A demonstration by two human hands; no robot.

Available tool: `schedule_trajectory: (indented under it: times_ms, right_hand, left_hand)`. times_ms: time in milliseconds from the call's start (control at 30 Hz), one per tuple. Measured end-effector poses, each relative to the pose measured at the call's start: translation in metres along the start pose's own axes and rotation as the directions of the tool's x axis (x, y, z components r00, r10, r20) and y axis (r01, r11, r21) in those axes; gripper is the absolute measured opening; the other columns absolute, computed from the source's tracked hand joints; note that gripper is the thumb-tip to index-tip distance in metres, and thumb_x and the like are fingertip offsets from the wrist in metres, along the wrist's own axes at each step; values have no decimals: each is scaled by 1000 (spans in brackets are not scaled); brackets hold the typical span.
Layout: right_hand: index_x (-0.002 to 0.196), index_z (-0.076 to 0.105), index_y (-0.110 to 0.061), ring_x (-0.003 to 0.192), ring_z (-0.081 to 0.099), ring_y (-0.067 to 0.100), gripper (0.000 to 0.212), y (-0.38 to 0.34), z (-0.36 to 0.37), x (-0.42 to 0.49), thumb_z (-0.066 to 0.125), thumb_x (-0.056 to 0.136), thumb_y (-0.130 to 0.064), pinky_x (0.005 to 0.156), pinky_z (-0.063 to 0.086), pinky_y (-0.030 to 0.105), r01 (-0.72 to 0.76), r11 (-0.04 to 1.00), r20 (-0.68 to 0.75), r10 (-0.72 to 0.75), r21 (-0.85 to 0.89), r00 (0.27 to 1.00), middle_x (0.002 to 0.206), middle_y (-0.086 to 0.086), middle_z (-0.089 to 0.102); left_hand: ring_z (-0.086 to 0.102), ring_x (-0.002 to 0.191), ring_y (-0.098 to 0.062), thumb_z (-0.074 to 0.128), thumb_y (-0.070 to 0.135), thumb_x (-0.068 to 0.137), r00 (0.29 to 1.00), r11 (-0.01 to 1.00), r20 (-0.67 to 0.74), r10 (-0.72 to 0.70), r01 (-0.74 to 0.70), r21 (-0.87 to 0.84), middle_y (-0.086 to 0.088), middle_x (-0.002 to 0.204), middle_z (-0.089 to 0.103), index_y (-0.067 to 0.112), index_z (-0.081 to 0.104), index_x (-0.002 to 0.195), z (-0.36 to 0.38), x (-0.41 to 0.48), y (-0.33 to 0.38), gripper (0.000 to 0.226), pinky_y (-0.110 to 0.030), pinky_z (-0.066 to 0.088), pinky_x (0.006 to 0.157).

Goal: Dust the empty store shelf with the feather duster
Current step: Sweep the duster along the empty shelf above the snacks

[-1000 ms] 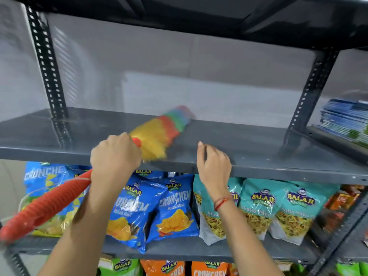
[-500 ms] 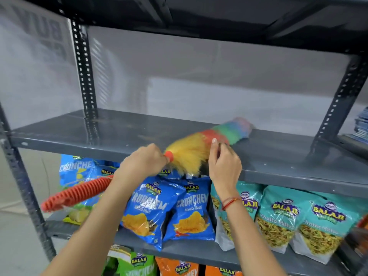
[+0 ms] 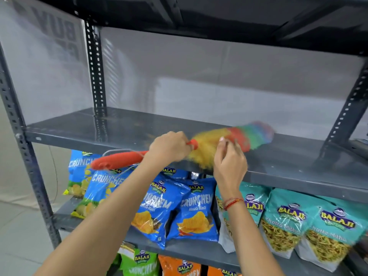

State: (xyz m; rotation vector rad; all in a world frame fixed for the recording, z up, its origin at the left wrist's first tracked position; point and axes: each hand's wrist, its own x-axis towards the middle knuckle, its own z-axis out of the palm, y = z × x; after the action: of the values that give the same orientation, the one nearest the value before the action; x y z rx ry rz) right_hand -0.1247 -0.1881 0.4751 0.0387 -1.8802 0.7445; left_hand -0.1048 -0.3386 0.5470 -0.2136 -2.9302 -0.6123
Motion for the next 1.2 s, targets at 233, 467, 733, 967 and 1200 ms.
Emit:
schedule_trajectory:
  times_ms: [233,467,733,967,1200]
  right_hand:
    - [68,59,-5,75,65,37,41,22,-4,8,40,96,-29,54,45,34,-31,992,52,38,-122,998,67,15,66]
    - [49,53,-10,36,49,25,44,27,0,-5,47,92,-23,43,34,23,150,941,89,-129,-304,988,40,6,54]
    - [65,60,-11,49,57,27,34,8,9,-9,45,92,-23,48,36,25,59,985,33,-55,-165,998,53,6,61]
    - [72,62,-11,52,57,33,31,-37,27,-10,46,94,-24,51,26,25,7,999,40,-9,47,999,55,9,61]
    - [80,66,-12,72,63,33,35,-81,72,-27,40,92,-33,55,47,33,83,985,235,-117,149,965,79,10,68]
  left_hand:
    - [59,102,-36,42,44,96,999,999,19,-35,35,23,-17,117,62,5,60,110,8,28,19,45,-41,45,83]
    - [56,116,-38,41,33,96,937,945,-240,-255,294,143,-20,128,58,6,55,125,-6,-10,-36,42,-41,44,93]
    - [49,66,-30,45,50,93,979,986,-141,-150,159,53,-8,63,50,26,73,104,-36,-55,-78,38,-34,42,63]
    - [23,41,-17,61,34,90,950,929,212,-229,278,-245,-4,51,31,21,53,44,-47,-69,-123,48,-20,21,41]
    - [66,92,-36,42,41,97,812,788,-446,-376,533,307,-16,99,68,13,67,111,-71,-78,-152,40,-34,49,71]
